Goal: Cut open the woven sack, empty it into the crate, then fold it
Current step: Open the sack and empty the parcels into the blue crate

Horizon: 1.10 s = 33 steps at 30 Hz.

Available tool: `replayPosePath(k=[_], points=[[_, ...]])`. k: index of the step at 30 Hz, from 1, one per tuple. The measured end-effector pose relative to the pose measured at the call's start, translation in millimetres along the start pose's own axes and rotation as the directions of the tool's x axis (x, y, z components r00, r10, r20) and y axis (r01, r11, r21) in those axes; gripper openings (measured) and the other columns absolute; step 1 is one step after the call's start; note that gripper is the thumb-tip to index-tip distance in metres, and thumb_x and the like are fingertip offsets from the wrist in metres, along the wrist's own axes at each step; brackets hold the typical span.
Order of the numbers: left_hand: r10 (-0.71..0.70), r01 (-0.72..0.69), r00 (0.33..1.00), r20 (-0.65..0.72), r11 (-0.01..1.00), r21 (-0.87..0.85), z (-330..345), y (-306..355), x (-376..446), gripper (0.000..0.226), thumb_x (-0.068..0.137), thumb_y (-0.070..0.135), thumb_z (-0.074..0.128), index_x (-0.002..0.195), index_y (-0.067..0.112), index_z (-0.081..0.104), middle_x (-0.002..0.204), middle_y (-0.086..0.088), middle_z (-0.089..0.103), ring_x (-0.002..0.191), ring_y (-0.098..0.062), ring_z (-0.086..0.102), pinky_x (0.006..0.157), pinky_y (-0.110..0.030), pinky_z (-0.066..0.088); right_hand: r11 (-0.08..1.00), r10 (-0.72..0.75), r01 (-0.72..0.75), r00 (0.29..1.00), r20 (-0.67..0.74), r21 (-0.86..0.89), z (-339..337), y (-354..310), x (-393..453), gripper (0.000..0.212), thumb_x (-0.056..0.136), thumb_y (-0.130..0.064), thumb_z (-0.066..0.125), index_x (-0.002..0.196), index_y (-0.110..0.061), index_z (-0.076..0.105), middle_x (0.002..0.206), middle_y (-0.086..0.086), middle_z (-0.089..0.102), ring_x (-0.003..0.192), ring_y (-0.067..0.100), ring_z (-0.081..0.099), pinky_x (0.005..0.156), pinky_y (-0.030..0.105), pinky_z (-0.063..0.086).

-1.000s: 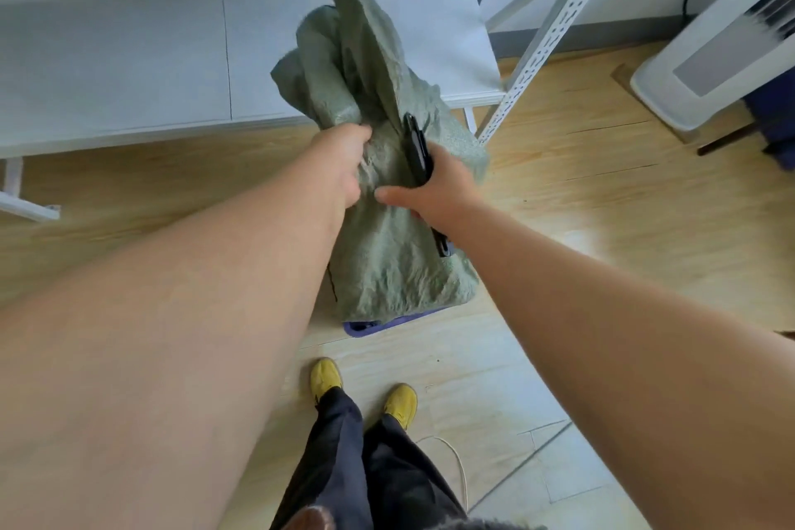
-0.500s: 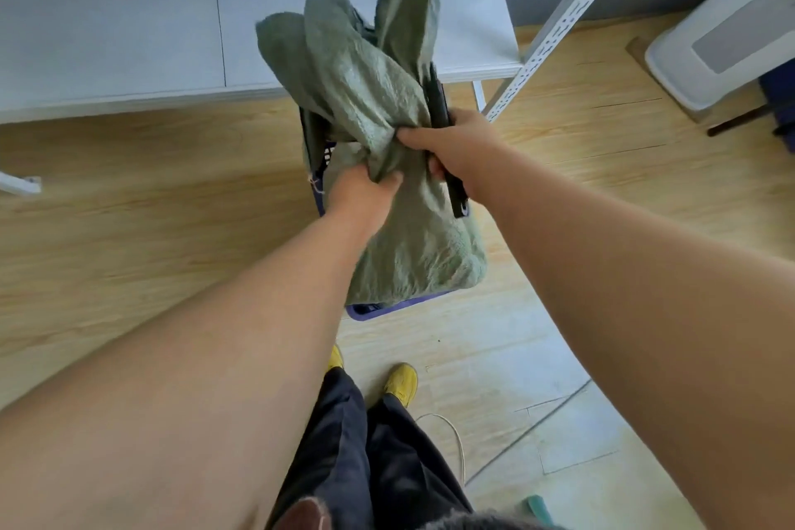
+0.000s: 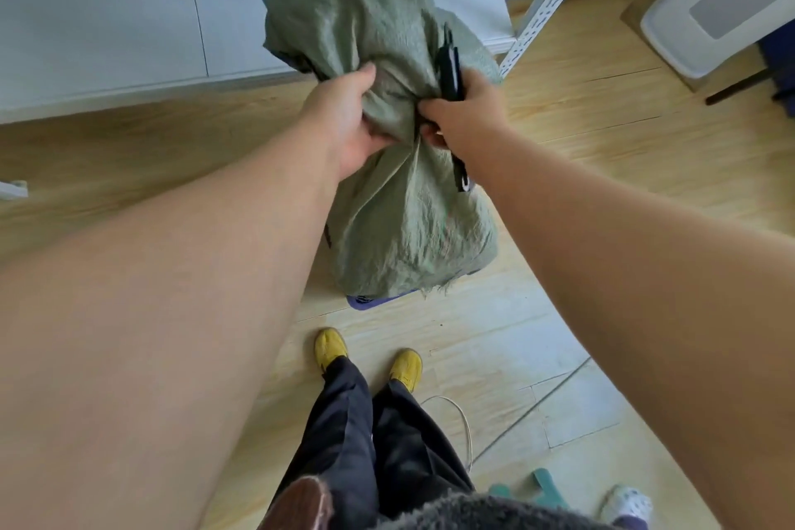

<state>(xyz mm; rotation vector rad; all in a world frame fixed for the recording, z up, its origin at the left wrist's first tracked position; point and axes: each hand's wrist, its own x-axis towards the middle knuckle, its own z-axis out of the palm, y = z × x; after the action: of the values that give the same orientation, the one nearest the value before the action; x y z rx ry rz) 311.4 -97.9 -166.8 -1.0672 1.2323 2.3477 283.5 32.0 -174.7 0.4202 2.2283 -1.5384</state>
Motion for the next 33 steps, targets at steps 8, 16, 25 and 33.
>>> replayPosePath(k=[8, 16, 25, 33], points=[[0.019, 0.001, 0.999, -0.033, 0.85, 0.527, -41, -36, 3, 0.083, 0.063, 0.048, 0.082, 0.133, 0.019, 0.048, 0.133, 0.007, 0.054, 0.122, -0.016, 0.049, 0.093, -0.037, 0.046, 0.997, 0.04, -0.034, 0.995, 0.089, -0.071, 1, 0, -6, 0.035, 0.084, 0.003, 0.06, 0.114, -0.015, 0.056, 0.102, 0.013, 0.066, 0.089, 0.028, 0.071, 0.069, 0.038, 0.063], [0.211, -0.102, 0.967, -0.141, 0.831, 0.547, -33, -74, -10, 0.053, 0.081, 0.034, 0.076, 0.121, 0.004, 0.057, 0.103, -0.001, 0.062, 0.098, -0.023, 0.06, 0.081, -0.031, 0.048, 0.935, -0.085, 0.165, 0.964, 0.251, -0.315, 15, -3, -18, 0.032, 0.081, -0.008, 0.064, 0.111, -0.021, 0.063, 0.083, -0.002, 0.06, 0.07, 0.016, 0.055, 0.064, 0.026, 0.044], [0.044, 0.022, 0.977, -0.211, 0.953, 0.301, -42, -59, -9, 0.063, 0.076, 0.048, 0.07, 0.127, 0.012, 0.056, 0.114, -0.005, 0.066, 0.099, -0.027, 0.064, 0.094, -0.042, 0.05, 0.911, 0.039, 0.109, 0.937, 0.347, -0.399, 13, 24, -27, 0.088, 0.07, -0.024, 0.087, 0.143, -0.021, 0.038, 0.119, 0.004, 0.059, 0.064, 0.02, 0.064, 0.058, 0.031, 0.059], [0.228, -0.155, 0.971, -0.071, 0.827, 0.541, -55, -68, -20, 0.062, 0.074, 0.041, 0.08, 0.126, 0.02, 0.056, 0.121, 0.006, 0.063, 0.111, -0.016, 0.058, 0.089, -0.03, 0.043, 0.925, 0.03, -0.001, 0.997, 0.07, -0.381, 21, 25, -21, 0.026, 0.085, -0.011, 0.066, 0.11, -0.017, 0.062, 0.088, 0.005, 0.063, 0.085, 0.027, 0.061, 0.08, 0.039, 0.055]])
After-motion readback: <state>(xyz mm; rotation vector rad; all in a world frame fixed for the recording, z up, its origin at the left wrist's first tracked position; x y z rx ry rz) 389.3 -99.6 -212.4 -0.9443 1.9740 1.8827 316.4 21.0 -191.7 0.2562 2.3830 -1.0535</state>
